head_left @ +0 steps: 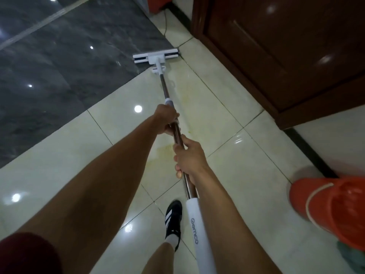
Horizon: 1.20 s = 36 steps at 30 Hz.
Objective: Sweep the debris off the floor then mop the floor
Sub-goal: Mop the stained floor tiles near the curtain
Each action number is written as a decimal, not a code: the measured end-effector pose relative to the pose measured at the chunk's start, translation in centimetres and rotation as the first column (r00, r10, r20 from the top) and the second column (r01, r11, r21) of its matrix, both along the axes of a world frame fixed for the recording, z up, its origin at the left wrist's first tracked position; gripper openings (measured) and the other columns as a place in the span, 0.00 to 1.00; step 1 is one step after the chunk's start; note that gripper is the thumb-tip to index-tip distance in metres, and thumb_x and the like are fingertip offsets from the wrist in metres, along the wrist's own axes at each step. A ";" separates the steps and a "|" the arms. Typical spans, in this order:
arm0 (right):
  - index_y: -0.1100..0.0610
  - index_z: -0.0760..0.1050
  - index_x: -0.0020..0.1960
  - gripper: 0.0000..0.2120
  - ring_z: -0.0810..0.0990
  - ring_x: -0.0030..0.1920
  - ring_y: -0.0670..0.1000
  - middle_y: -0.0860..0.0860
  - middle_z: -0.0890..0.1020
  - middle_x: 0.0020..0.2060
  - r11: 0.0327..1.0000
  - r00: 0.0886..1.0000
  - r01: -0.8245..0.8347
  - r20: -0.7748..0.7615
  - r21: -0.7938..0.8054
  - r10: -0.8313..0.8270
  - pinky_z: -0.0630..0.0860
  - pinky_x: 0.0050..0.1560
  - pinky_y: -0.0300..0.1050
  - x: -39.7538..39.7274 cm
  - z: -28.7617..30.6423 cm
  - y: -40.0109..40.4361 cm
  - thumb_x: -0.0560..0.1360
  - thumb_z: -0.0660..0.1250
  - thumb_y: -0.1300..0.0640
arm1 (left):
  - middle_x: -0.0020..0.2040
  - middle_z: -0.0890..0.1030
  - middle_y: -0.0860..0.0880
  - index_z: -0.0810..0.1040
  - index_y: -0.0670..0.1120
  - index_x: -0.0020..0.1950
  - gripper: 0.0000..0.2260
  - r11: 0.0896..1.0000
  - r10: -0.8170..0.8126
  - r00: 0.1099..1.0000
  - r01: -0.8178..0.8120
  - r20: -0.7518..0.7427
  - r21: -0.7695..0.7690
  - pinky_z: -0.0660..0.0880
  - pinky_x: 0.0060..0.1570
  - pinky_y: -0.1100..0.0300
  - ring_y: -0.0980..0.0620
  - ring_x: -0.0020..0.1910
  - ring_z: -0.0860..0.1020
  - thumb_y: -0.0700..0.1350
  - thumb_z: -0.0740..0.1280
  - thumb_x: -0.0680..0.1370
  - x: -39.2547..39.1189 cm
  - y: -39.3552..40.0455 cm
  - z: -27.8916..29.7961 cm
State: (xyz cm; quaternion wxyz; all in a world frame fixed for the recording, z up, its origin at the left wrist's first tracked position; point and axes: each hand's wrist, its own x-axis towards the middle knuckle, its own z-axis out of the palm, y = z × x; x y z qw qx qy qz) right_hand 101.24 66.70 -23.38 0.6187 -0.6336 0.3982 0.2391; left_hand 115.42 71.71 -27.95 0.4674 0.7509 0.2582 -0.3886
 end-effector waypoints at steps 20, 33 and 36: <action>0.53 0.74 0.66 0.15 0.74 0.32 0.44 0.49 0.76 0.41 0.995 1.000 -0.006 0.016 -0.096 0.007 0.76 0.42 0.43 -41.4 6.2 1.1 0.80 0.60 0.56 | 0.38 0.77 0.42 0.76 0.37 0.48 0.13 0.994 -0.055 0.986 0.040 -0.157 -0.099 0.82 0.41 0.42 0.45 0.26 0.74 0.42 0.56 0.84 -40.3 -0.6 2.5; 0.52 0.75 0.61 0.10 0.73 0.31 0.42 0.43 0.74 0.34 0.958 0.995 -0.052 0.064 -0.281 0.073 0.79 0.41 0.46 -48.0 6.7 0.9 0.82 0.59 0.56 | 0.46 0.80 0.39 0.74 0.36 0.60 0.15 0.994 -0.043 0.990 0.029 -0.135 -0.109 0.80 0.50 0.32 0.41 0.36 0.79 0.45 0.59 0.81 -46.8 -1.5 1.5; 0.53 0.74 0.65 0.12 0.71 0.30 0.40 0.42 0.71 0.34 0.938 0.993 -0.076 0.061 -0.338 0.102 0.77 0.39 0.36 -46.2 5.9 0.4 0.83 0.59 0.56 | 0.45 0.82 0.38 0.75 0.36 0.56 0.12 0.996 -0.051 0.996 0.044 -0.079 -0.080 0.82 0.44 0.34 0.40 0.35 0.81 0.44 0.64 0.80 -45.4 -1.9 1.0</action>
